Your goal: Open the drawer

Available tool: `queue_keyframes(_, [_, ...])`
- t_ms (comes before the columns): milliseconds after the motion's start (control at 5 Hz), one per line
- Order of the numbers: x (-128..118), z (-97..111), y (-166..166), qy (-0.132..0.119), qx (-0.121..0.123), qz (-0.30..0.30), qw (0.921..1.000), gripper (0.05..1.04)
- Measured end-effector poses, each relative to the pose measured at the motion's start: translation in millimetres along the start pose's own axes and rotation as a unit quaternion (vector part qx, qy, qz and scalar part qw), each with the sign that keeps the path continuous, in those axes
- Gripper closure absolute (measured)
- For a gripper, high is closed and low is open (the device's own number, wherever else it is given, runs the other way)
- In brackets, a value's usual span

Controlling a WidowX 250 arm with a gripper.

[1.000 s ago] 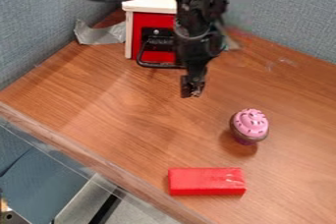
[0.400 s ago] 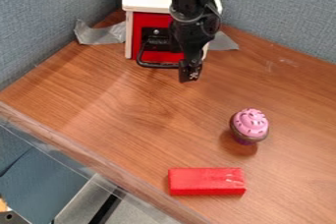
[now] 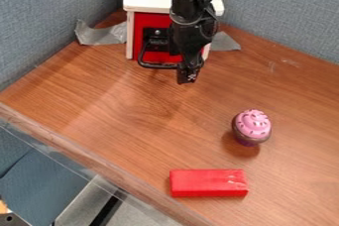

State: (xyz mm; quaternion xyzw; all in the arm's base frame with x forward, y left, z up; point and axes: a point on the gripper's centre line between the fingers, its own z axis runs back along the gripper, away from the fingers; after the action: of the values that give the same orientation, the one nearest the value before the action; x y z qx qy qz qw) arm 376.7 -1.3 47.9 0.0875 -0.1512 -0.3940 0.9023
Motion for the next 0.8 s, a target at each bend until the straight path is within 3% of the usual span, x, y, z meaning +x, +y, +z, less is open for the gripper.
queue_keyframes(200, [-3.0, -9.6, -1.7, 0.011, -0.006, -0.003, 0.9999, 0.130])
queue_keyframes(600, [-4.6, -14.6, -0.7, 0.017, 0.001, 0.000, 0.9999, 0.727])
queue_keyframes(800, [-3.1, -14.4, -2.1, 0.015, 0.002, -0.010, 0.9998, 0.895])
